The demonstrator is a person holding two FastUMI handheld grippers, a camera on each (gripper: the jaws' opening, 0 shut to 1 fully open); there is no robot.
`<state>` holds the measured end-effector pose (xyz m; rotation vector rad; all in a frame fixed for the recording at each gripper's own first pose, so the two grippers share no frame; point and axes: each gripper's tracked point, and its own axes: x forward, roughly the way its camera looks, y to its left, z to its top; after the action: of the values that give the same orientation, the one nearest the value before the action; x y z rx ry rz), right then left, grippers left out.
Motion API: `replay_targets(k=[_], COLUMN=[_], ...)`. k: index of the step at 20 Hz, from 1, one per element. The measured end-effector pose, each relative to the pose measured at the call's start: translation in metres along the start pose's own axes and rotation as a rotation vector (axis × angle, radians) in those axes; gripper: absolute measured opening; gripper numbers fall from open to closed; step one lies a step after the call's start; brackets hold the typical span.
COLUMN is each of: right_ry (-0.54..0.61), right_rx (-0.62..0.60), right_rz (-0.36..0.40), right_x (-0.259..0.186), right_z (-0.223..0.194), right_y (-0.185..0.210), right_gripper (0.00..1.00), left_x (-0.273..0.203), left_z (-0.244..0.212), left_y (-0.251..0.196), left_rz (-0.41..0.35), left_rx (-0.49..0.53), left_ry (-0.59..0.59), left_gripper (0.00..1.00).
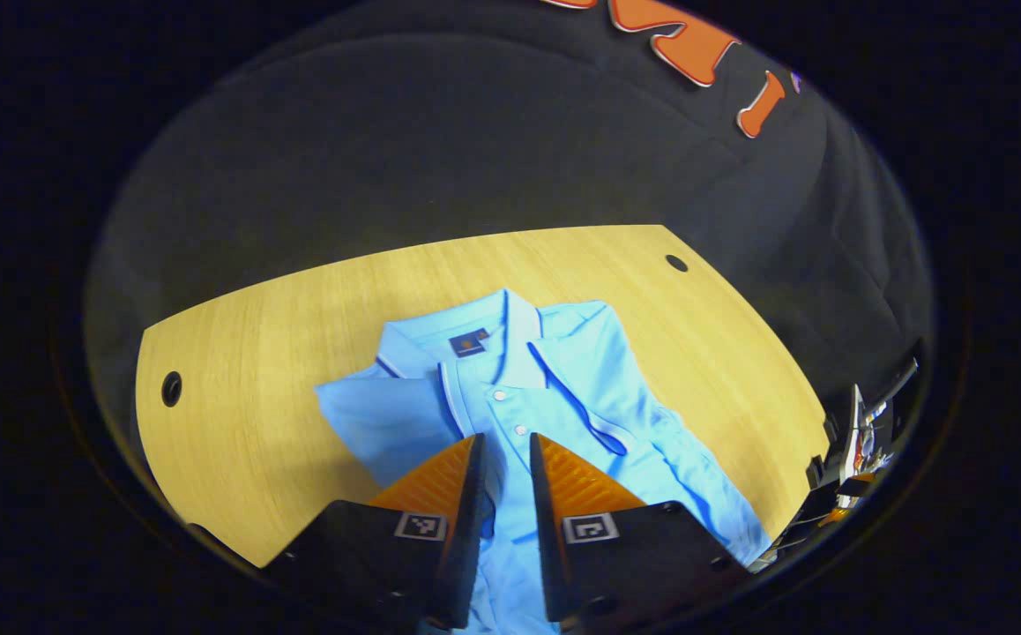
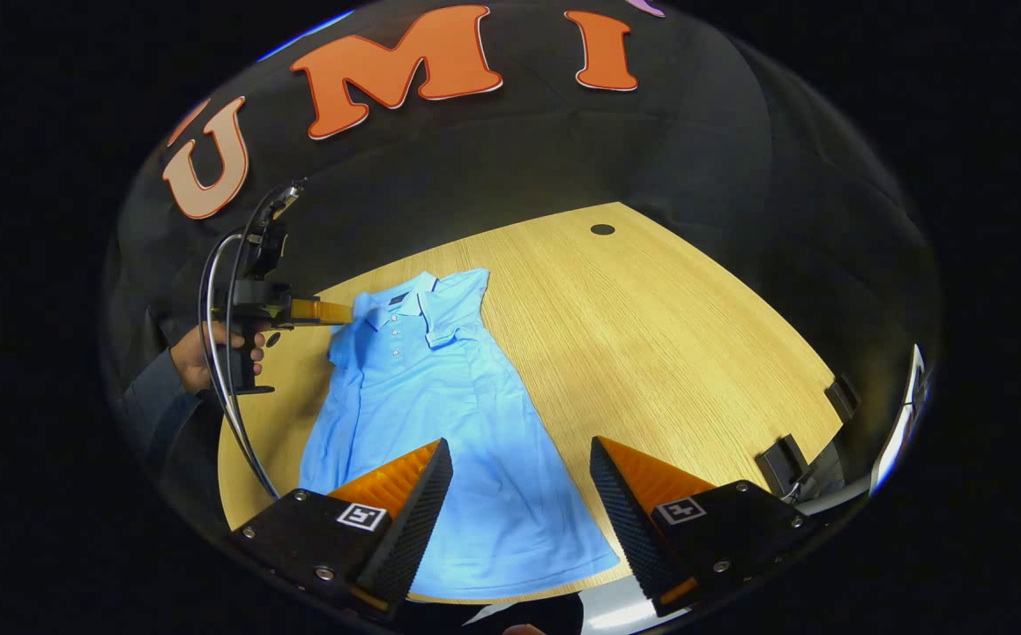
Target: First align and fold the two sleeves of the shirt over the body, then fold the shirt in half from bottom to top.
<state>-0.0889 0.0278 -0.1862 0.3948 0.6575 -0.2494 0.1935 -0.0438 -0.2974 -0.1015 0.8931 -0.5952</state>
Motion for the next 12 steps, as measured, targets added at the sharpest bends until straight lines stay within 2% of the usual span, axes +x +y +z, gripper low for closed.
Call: replay_targets(k=[1, 2, 3, 6, 12], right_ry=[0.002, 0.003, 0.005, 0.021, 0.118], right_rx=[-0.014, -0.023, -0.033, -0.099, -0.229], right_rz=[0.009, 0.022, 0.033, 0.07, 0.146], right_x=[0.0, 0.001, 0.002, 0.006, 0.012], right_z=[0.0, 0.001, 0.002, -0.001, -0.036], right_y=[-0.001, -0.001, -0.003, -0.007, -0.016], right_gripper=[0.95, 0.95, 0.95, 0.96, 0.98], left_x=[-0.011, -0.02, -0.032, -0.072, -0.143], left_z=[-0.005, -0.011, -0.018, -0.048, -0.124], left_y=[-0.001, 0.005, 0.005, 0.002, -0.007], left_rz=[0.01, 0.053, 0.075, 0.109, 0.198], left_rx=[0.011, 0.024, 0.025, -0.038, -0.15], left_ry=[-0.005, -0.016, -0.023, -0.049, -0.053], left_gripper=[0.51, 0.72, 0.75, 1.0, 1.0])
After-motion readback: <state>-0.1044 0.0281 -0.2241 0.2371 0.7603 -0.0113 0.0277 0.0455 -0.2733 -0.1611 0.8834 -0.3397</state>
